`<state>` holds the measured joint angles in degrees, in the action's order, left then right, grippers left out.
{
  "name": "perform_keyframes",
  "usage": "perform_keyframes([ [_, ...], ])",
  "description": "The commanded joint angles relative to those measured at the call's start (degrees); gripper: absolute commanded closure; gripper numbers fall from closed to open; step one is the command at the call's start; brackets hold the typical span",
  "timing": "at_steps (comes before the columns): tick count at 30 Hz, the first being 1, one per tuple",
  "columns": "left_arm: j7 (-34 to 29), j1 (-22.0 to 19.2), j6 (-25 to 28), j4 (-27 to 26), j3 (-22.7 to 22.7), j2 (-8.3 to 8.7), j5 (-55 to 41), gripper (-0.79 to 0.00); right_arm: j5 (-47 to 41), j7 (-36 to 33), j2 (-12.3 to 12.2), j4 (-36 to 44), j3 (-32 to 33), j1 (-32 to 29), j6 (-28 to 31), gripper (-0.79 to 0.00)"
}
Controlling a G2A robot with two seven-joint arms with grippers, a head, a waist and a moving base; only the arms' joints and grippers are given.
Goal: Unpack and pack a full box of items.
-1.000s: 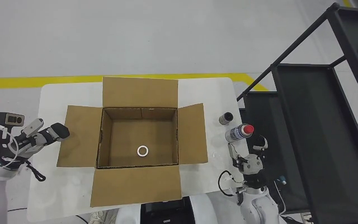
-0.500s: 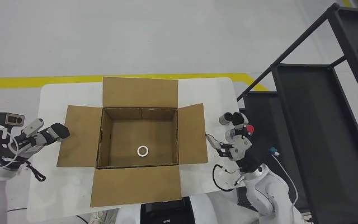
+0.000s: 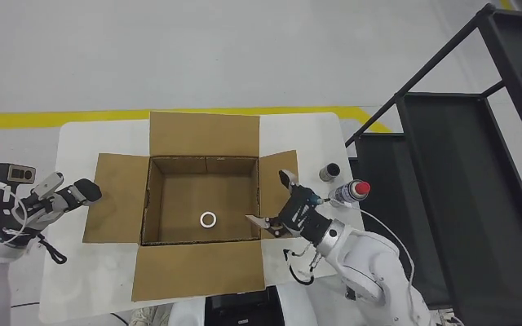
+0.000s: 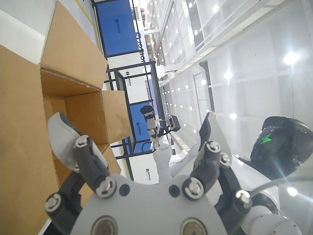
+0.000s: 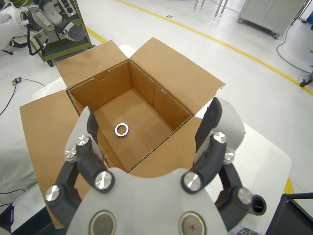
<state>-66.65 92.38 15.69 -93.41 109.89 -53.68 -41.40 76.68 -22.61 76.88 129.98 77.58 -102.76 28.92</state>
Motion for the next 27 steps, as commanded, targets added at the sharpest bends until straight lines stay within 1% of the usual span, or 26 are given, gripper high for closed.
perform_keyframes([
  [1, 0.0, 0.0, 0.0, 0.0, 0.0, 0.00, 0.0, -0.785, -2.6, -6.7, 0.0, -0.1, -1.5, 1.7, -0.1, -0.785],
  [2, 0.0, 0.0, 0.0, 0.0, 0.0, 0.00, 0.0, -0.785, -3.8, -9.7, 0.0, -0.1, -2.3, 2.5, -0.7, -0.785],
  [4, 0.0, 0.0, 0.0, 0.0, 0.0, 0.00, 0.0, -0.785, -3.4, -14.7, 0.0, -0.1, -3.8, 4.5, -2.4, -0.785],
  [6, 0.0, 0.0, 0.0, 0.0, 0.0, 0.00, 0.0, -0.785, -3.2, -16.7, 0.1, -0.3, -5.6, 5.9, -4.9, -0.785],
  [7, 0.0, 0.0, 0.0, 0.0, 0.0, 0.00, 0.0, -0.785, -3.1, -16.9, 0.2, -0.3, -6.4, 6.6, -6.1, -0.785],
  [27, 0.0, 0.0, 0.0, 0.0, 0.0, 0.00, 0.0, -0.785, -3.1, -16.9, 0.2, -0.3, -6.4, 6.6, -6.1, -0.785],
])
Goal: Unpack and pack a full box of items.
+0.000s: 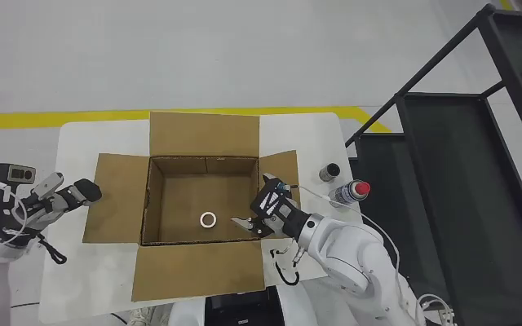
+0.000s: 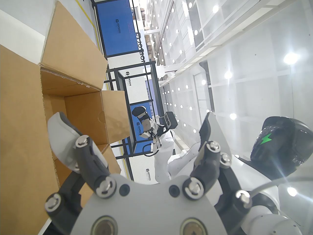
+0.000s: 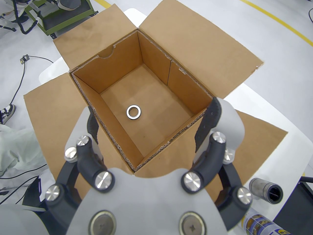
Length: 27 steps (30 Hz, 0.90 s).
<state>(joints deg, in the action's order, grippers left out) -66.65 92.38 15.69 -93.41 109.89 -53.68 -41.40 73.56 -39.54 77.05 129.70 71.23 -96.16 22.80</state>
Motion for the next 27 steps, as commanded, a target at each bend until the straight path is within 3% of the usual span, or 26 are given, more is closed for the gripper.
perform_keyframes([
  [1, 0.0, 0.0, 0.0, 0.0, 0.0, 0.00, 0.0, -0.785, 0.0, 0.0, 0.0, 0.0, 0.0, 0.0, 0.0, -0.785],
  [13, 0.0, 0.0, 0.0, 0.0, 0.0, 0.00, 0.0, -0.785, 1.5, -0.7, 0.0, 0.8, -2.1, 1.3, -0.2, -0.785],
  [19, 0.0, 0.0, 0.0, 0.0, 0.0, 0.00, 0.0, -0.785, 0.4, -6.6, 0.7, -1.5, -8.8, 6.8, -5.6, -0.785],
  [27, 0.0, 0.0, 0.0, 0.0, 0.0, 0.00, 0.0, -0.785, -3.6, -14.3, 3.3, -12.0, -20.7, 18.6, -16.7, -0.785],
])
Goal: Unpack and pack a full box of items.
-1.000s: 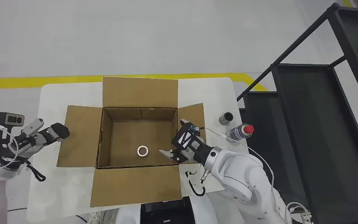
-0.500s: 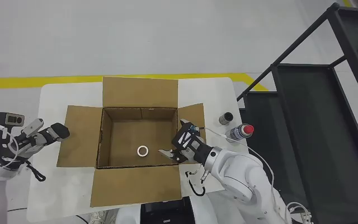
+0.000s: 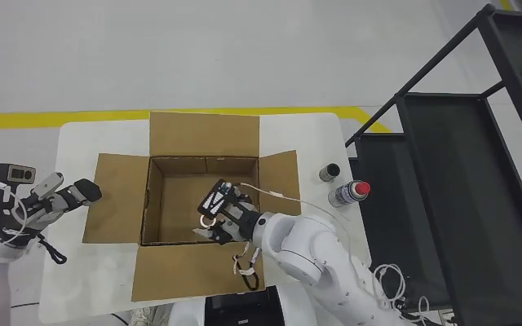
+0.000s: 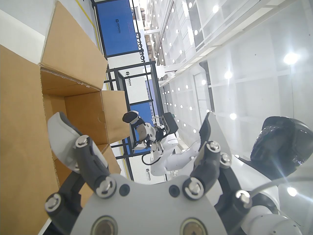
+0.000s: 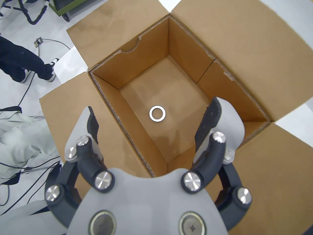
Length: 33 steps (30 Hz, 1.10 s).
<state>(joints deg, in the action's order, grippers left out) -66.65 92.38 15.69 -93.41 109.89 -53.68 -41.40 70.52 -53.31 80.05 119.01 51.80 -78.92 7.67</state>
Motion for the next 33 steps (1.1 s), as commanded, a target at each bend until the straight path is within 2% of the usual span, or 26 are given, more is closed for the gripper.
perform_keyframes([
  [1, 0.0, 0.0, 0.0, 0.0, 0.0, 0.00, 0.0, -0.785, -1.0, -1.0, 0.7, -2.6, -2.5, 2.7, -3.0, -0.785],
  [7, 0.0, 0.0, 0.0, 0.0, 0.0, 0.00, 0.0, -0.785, -5.2, -3.1, 2.5, -8.0, -6.2, 8.1, -9.5, -0.785],
  [26, 0.0, 0.0, 0.0, 0.0, 0.0, 0.00, 0.0, -0.785, -5.3, -2.9, 2.5, -8.3, -6.1, 8.0, -9.7, -0.785],
  [29, 0.0, 0.0, 0.0, 0.0, 0.0, 0.00, 0.0, -0.785, -5.3, -3.5, 2.7, -10.3, -5.4, 8.2, -14.7, -0.785],
  [33, 0.0, 0.0, 0.0, 0.0, 0.0, 0.00, 0.0, -0.785, -10.4, -5.1, 3.6, -14.4, -4.6, 10.4, -19.7, -0.785],
])
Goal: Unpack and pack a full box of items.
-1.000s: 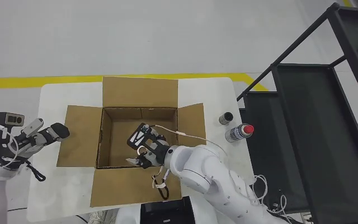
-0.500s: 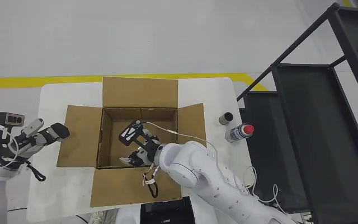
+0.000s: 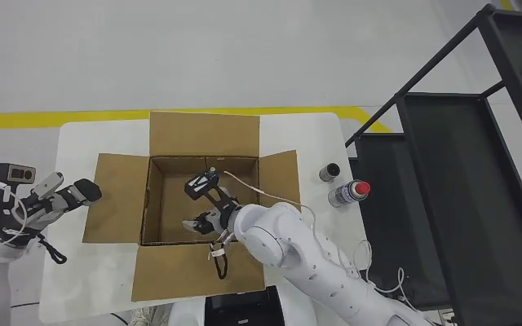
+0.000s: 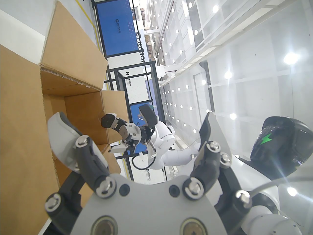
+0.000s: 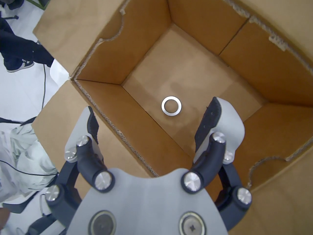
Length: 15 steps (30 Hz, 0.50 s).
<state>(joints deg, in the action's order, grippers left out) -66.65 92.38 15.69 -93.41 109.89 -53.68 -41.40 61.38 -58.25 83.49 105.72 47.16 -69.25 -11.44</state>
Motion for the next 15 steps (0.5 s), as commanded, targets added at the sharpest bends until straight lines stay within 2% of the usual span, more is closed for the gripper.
perform_keyframes([
  [1, 0.0, 0.0, 0.0, 0.0, 0.0, 0.00, 0.0, -0.785, -2.7, -0.1, 0.4, -2.6, 0.2, 1.5, -1.4, -0.785],
  [9, 0.0, 0.0, 0.0, 0.0, 0.0, 0.00, 0.0, -0.785, -9.4, 0.1, 2.5, -15.5, 0.0, 8.8, -8.8, -0.785],
  [15, 0.0, 0.0, 0.0, 0.0, 0.0, 0.00, 0.0, -0.785, -8.8, -1.3, 4.2, -22.7, -3.8, 12.9, -14.0, -0.785],
])
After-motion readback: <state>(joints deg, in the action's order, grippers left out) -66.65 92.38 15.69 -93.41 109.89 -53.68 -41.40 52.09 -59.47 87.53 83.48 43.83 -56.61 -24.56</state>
